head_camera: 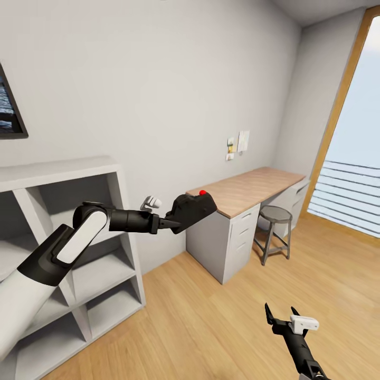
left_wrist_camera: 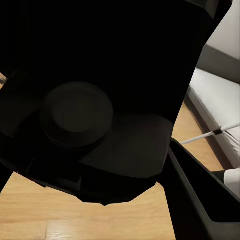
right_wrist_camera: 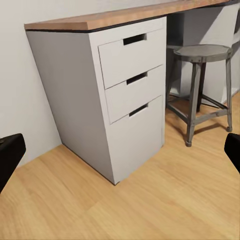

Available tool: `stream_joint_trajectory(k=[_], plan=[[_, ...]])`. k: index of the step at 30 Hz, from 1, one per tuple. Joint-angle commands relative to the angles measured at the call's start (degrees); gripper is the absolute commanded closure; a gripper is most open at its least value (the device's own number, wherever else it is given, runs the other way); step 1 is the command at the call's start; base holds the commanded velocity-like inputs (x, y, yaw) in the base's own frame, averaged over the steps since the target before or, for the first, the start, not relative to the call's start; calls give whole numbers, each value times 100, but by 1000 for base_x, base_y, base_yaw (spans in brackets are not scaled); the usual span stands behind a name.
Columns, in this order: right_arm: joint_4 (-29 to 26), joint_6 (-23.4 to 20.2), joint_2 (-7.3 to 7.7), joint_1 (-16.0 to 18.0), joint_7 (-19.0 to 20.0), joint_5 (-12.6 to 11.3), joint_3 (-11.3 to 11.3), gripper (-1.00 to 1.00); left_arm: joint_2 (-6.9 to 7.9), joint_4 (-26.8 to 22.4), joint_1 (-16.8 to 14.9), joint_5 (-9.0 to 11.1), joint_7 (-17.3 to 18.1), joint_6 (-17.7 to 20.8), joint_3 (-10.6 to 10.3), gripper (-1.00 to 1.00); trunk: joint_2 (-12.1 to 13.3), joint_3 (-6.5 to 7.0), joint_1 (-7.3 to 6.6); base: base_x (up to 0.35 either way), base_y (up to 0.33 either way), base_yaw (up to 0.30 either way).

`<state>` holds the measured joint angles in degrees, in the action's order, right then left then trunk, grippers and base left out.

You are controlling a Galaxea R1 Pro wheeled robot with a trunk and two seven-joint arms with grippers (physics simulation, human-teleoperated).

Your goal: Attach the digital camera to the camera tripod in the bedroom.

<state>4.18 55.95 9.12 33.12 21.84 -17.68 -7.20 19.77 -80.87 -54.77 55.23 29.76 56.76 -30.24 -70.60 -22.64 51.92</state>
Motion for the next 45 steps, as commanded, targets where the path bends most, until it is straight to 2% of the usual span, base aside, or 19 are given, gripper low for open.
stream_joint_trajectory(k=[1, 31, 45], plan=[[22, 21, 2, 10, 58, -16, -45, -100, 3, 1, -7, -12, 38, 10, -4, 100, 37, 12, -22, 0, 0, 0], [23, 18, -6, 10, 60, -16, -45, -100, 0, 9, -7, -12, 38, 2, -4, 100, 1240, 550, -681, 0, 0, 0], [22, 17, -25, 2, 61, -16, -45, -100, 0, 9, -7, -12, 38, 2, -2, 100, 1802, 802, -989, 0, 0, -124]])
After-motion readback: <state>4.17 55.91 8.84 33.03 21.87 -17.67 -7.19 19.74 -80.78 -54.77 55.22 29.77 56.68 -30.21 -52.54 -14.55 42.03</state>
